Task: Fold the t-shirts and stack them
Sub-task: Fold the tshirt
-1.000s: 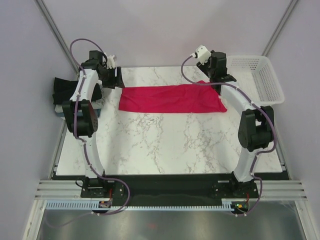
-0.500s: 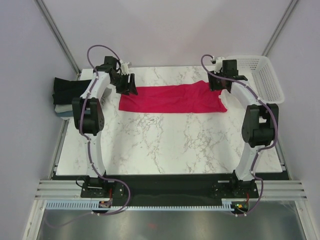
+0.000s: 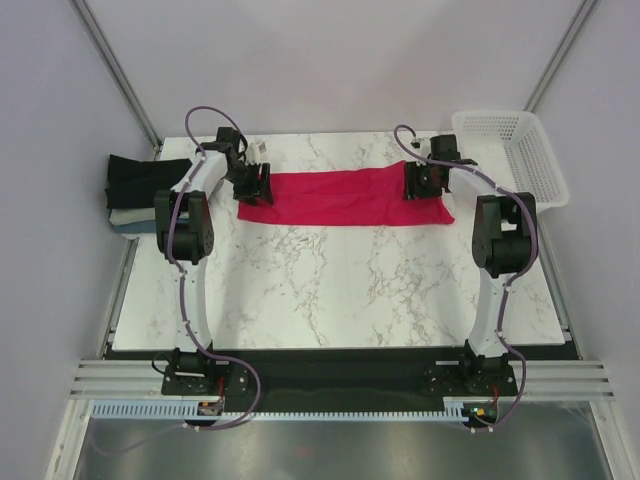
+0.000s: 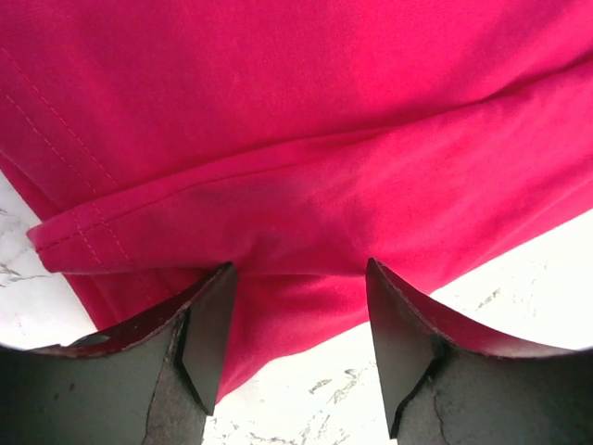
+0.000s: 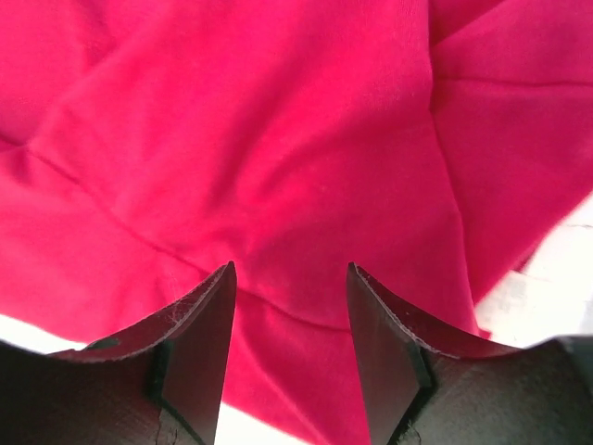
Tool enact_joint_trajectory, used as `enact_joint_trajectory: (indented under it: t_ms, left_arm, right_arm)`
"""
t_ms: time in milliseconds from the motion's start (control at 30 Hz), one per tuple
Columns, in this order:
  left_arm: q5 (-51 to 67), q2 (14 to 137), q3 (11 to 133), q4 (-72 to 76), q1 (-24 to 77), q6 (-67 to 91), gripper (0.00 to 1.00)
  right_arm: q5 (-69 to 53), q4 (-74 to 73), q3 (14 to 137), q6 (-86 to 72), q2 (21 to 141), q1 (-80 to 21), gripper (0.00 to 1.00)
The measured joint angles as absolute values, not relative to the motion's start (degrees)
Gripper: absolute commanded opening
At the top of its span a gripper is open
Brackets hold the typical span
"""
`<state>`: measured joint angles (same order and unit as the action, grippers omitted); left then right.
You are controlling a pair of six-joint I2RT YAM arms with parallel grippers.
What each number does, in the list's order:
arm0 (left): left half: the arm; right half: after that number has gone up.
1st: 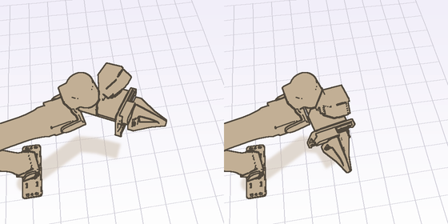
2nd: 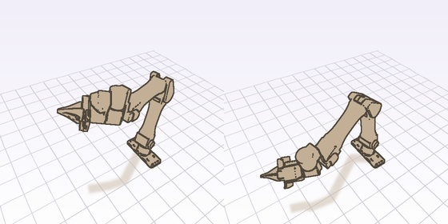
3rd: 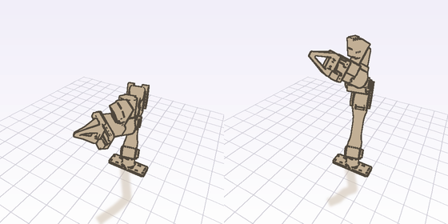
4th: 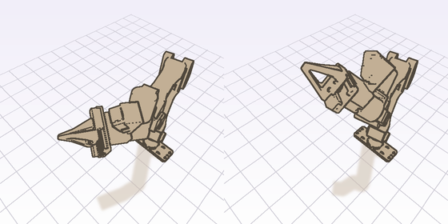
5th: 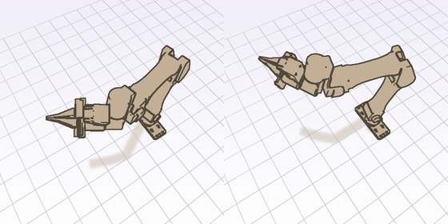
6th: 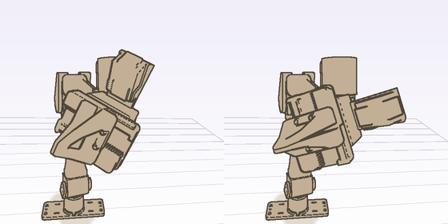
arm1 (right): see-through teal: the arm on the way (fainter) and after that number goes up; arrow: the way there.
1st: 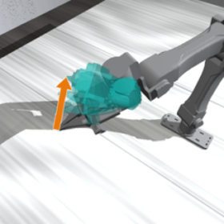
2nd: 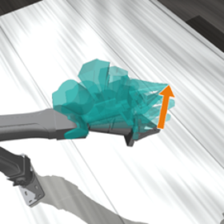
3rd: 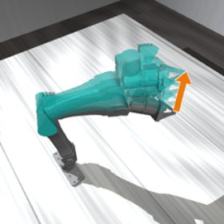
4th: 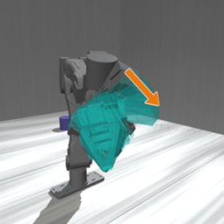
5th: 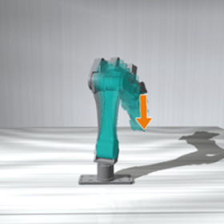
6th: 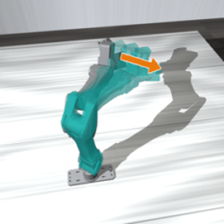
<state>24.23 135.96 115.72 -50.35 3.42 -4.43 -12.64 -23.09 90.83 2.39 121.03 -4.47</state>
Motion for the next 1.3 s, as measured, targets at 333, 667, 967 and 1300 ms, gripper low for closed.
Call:
enact_joint_trajectory:
  t_ms: [333,667,967,1300]
  left_arm:
    - [19.6,128.6,103.4,-46.4,3.9,-4.4,0.64]
    - [15.0,114.9,82.5,-44.6,7.2,-4.4,0.64]
    - [10.1,104.0,70.6,-45.7,17.9,-4.5,0.66]
    - [5.8,96.7,79.1,-49.1,17.3,-7.0,0.66]
  right_arm:
    - [-12.6,-23.6,102.4,1.7,130.8,-4.2,0.59]
    - [-13.3,-22.9,121.7,0.3,143.7,-4.6,0.61]
    - [-13.5,-20.5,128.2,-1.8,147.9,-6.7,0.62]
    - [-13.9,-20.2,118.8,-5.0,134.3,-5.3,0.63]
